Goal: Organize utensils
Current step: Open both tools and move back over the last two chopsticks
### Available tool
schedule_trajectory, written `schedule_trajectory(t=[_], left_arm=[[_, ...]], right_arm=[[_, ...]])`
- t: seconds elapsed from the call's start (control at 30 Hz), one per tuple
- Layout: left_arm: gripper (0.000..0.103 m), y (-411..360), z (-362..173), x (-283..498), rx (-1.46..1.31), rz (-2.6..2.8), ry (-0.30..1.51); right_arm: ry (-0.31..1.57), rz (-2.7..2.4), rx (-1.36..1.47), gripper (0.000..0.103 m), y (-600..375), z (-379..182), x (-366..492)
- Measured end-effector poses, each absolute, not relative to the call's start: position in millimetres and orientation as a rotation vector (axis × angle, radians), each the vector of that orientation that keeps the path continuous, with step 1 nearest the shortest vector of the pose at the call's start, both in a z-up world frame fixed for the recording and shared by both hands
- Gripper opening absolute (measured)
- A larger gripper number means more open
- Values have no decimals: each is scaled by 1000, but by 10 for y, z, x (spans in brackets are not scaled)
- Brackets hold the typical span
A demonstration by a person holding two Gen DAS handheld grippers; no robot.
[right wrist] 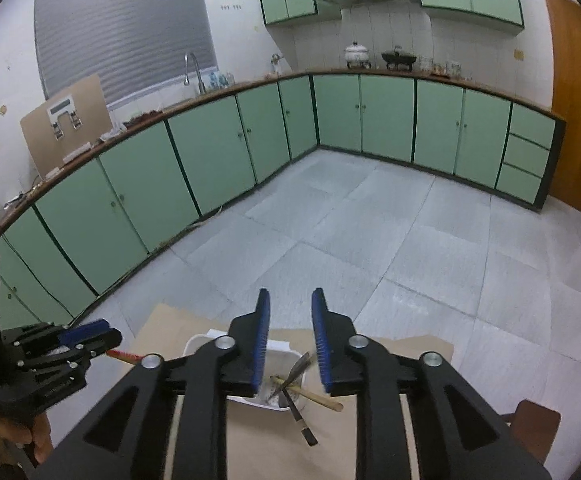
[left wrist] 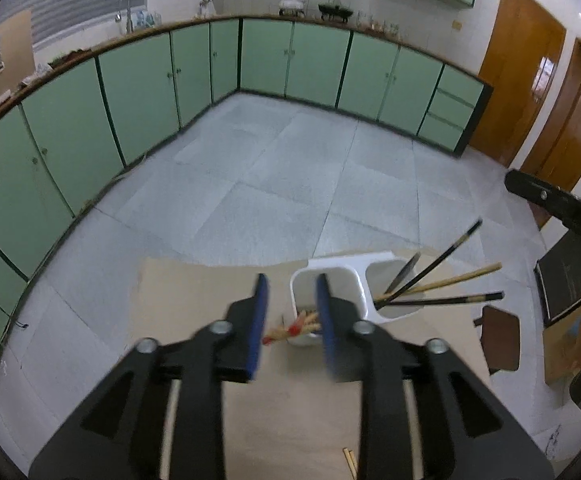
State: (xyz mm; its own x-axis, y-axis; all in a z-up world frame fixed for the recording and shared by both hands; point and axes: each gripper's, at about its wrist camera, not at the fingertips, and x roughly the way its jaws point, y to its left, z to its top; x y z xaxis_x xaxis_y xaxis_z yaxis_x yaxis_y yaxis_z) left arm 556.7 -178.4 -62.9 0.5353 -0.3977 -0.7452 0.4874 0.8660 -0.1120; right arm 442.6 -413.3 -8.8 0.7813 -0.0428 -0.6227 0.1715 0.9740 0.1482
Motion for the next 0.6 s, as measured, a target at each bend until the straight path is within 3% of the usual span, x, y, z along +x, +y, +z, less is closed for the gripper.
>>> schedule_trajectory(t=[0.13,0.2,0.27,0.43,0.6], left_arm=[[46,-1577,-391,5334,88,-532,781],[65,-1409,-291,5115,85,-524,720],[77,-1186,-237,4801,74,-508,640],[89,-677,-449,3923,60,-437,484],[94,-319,-1021,2994,59,-378,419]], right_arm=[[591,-97,202,25,-4129,111,3969],[541,-87,165,29,-4058,172,3651],[485,-85,127,35,-3957,138,3220],[433,-85,33,42,-3542,-358,2241],[496,-88,-17,44,-2987,-1359,1324]])
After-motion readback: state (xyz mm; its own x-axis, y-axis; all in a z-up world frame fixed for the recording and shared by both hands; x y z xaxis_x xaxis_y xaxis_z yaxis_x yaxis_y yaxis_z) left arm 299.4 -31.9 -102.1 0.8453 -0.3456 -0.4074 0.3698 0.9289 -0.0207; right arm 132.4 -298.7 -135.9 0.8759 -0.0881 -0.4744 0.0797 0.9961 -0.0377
